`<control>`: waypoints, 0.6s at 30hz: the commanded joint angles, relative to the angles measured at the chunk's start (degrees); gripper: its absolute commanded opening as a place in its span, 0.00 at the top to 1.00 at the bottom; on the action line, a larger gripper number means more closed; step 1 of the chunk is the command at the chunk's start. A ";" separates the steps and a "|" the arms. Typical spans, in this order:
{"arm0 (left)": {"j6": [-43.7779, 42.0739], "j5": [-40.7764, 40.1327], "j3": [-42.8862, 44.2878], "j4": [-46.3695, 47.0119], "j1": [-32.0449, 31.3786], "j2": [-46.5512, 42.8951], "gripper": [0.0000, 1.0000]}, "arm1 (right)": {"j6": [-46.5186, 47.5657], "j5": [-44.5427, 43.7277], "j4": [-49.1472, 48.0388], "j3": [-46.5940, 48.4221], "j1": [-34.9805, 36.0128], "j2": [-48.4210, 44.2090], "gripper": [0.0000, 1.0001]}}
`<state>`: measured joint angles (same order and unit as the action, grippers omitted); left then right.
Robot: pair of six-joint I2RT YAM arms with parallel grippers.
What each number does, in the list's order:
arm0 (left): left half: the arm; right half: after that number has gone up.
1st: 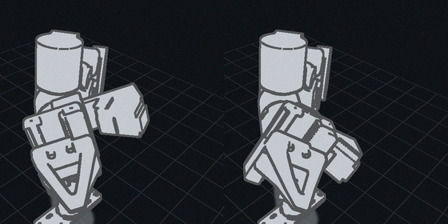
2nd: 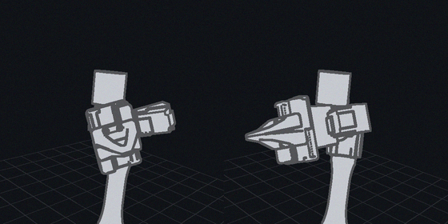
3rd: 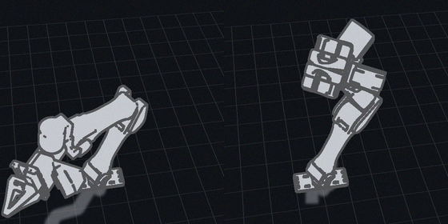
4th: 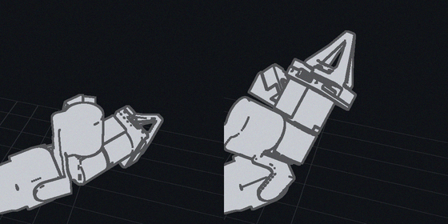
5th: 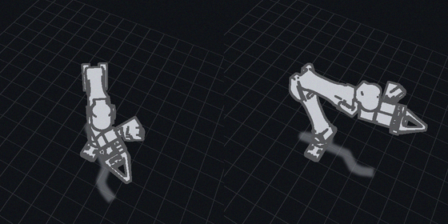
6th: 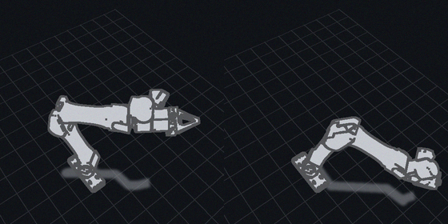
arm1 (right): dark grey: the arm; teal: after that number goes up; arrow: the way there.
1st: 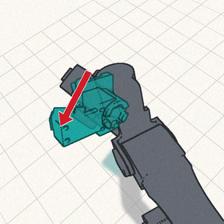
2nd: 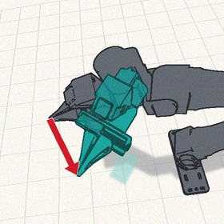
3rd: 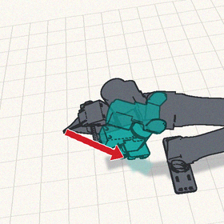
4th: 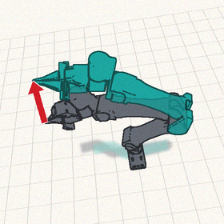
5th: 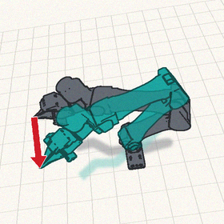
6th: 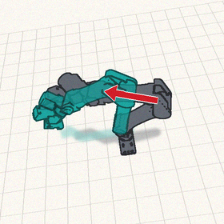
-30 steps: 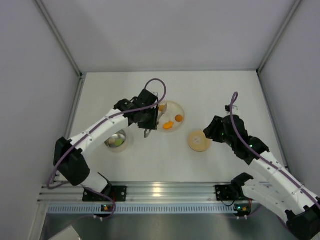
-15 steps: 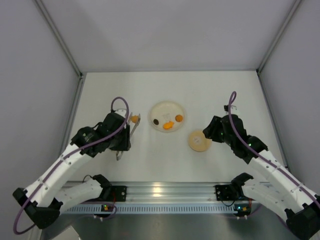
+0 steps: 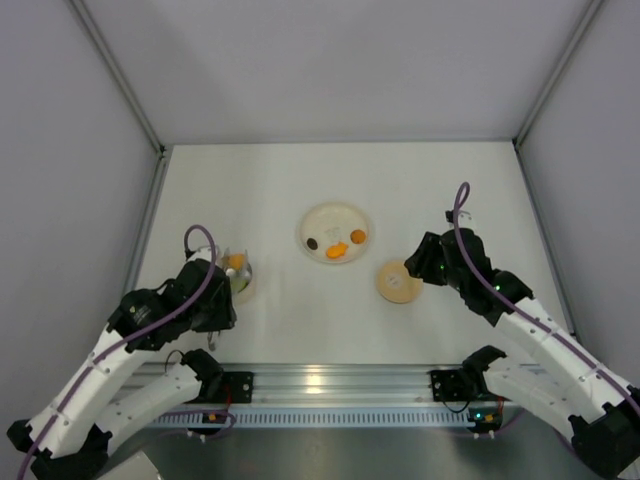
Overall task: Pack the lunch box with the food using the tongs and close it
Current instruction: Place the fake food in the packing box.
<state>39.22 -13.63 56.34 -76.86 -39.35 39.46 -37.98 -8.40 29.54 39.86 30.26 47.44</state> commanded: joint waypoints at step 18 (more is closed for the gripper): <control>1.56 -0.97 3.24 0.83 0.15 3.23 0.53 | 0.36 0.85 -3.79 0.66 1.12 0.63 0.57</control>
<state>41.82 -15.05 55.40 -77.62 -39.35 39.44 -37.98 -7.70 28.73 39.79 30.26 47.88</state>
